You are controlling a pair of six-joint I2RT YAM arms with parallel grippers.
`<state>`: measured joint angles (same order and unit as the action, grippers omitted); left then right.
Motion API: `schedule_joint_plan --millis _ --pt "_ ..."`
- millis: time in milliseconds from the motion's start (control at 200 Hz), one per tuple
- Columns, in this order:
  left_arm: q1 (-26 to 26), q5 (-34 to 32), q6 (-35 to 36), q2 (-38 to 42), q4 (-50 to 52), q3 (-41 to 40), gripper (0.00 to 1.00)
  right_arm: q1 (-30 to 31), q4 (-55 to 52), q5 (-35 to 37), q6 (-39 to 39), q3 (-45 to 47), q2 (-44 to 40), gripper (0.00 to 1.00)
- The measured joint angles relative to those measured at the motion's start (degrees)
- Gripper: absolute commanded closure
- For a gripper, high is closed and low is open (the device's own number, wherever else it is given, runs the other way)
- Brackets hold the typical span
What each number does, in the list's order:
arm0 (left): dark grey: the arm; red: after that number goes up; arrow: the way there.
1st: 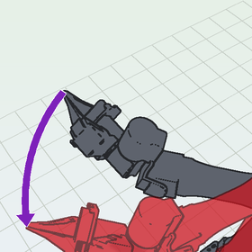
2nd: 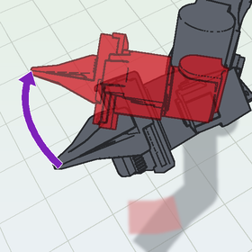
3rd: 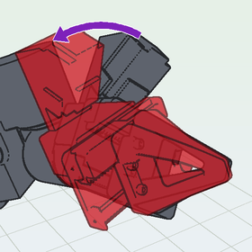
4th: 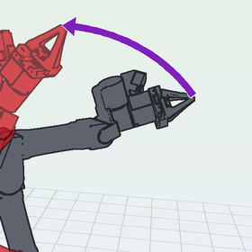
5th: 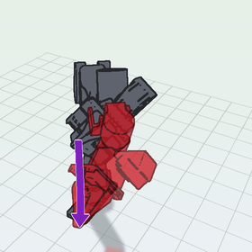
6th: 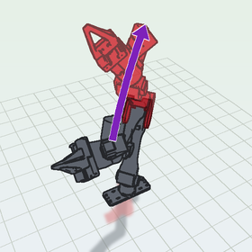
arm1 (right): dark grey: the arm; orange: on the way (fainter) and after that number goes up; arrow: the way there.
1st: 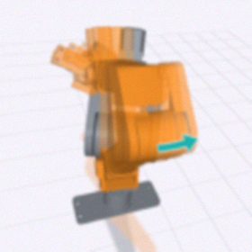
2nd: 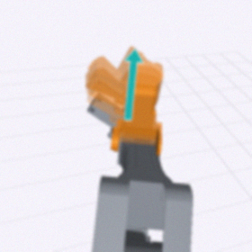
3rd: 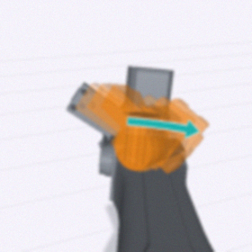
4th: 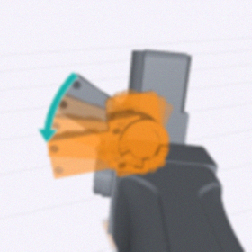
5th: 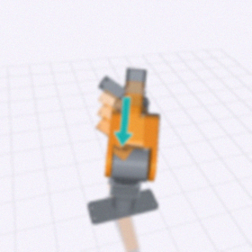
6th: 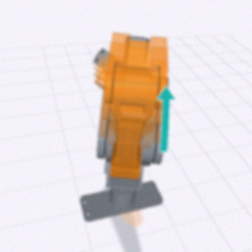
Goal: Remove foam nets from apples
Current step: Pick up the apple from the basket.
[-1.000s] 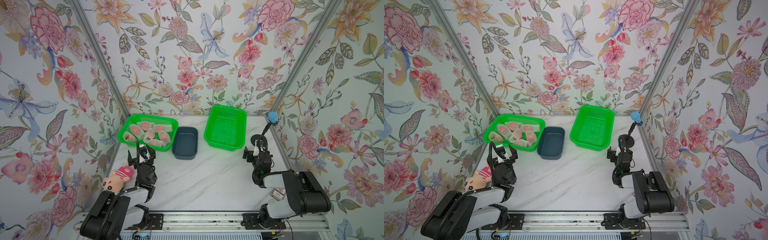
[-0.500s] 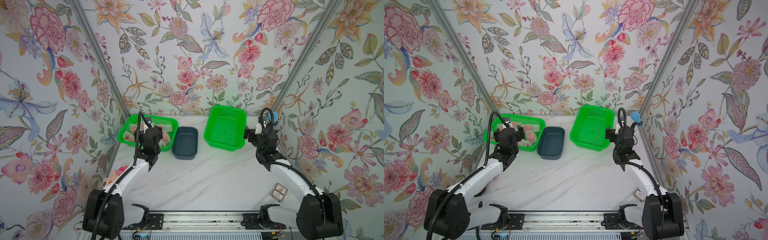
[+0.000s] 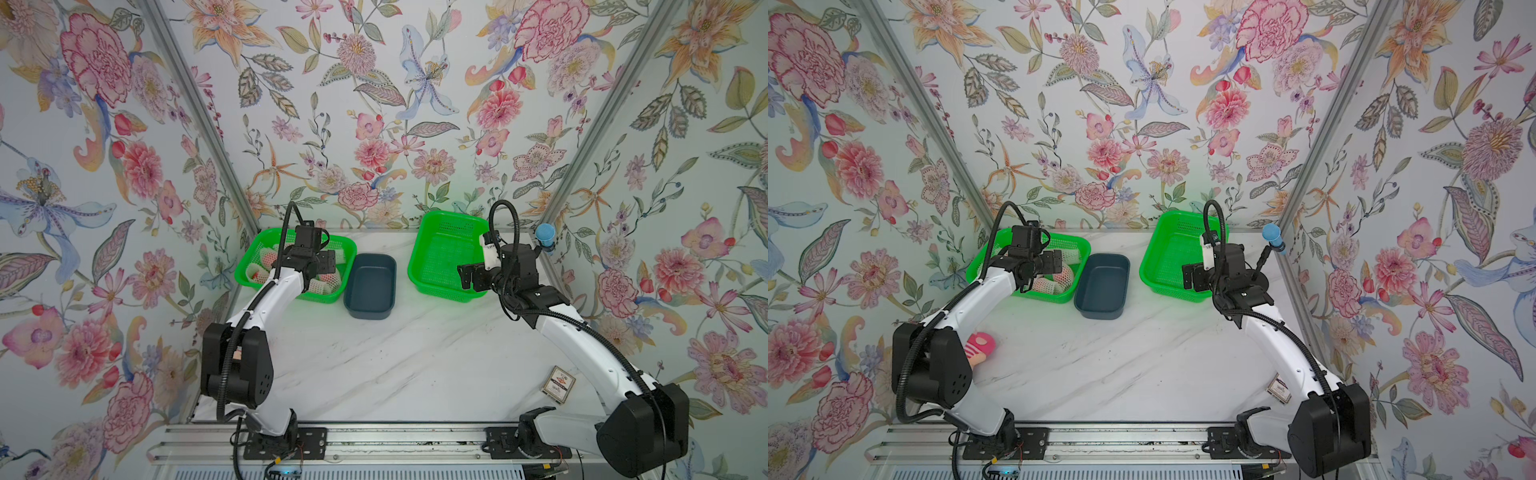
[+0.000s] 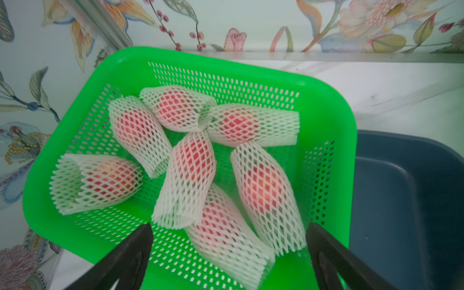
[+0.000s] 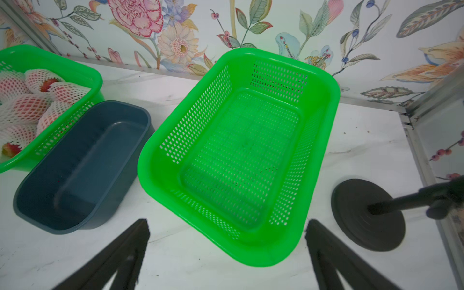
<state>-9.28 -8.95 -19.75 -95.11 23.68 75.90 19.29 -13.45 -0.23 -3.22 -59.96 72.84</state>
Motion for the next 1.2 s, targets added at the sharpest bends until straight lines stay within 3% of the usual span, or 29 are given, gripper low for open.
schedule_joint_plan --millis 250,571,1201 --pt "4.3 2.8 -2.8 -5.0 3.3 2.4 0.05 2.4 -1.3 -3.5 -1.0 0.5 -2.3 0.01" --pt "10.1 5.7 -2.2 -14.8 3.1 11.9 0.15 2.9 -1.4 -5.0 -2.2 3.9 -2.5 0.01" --pt "10.7 5.7 -1.8 -24.3 2.1 17.4 0.23 3.0 -1.3 -5.4 -2.4 4.0 -1.4 0.01"
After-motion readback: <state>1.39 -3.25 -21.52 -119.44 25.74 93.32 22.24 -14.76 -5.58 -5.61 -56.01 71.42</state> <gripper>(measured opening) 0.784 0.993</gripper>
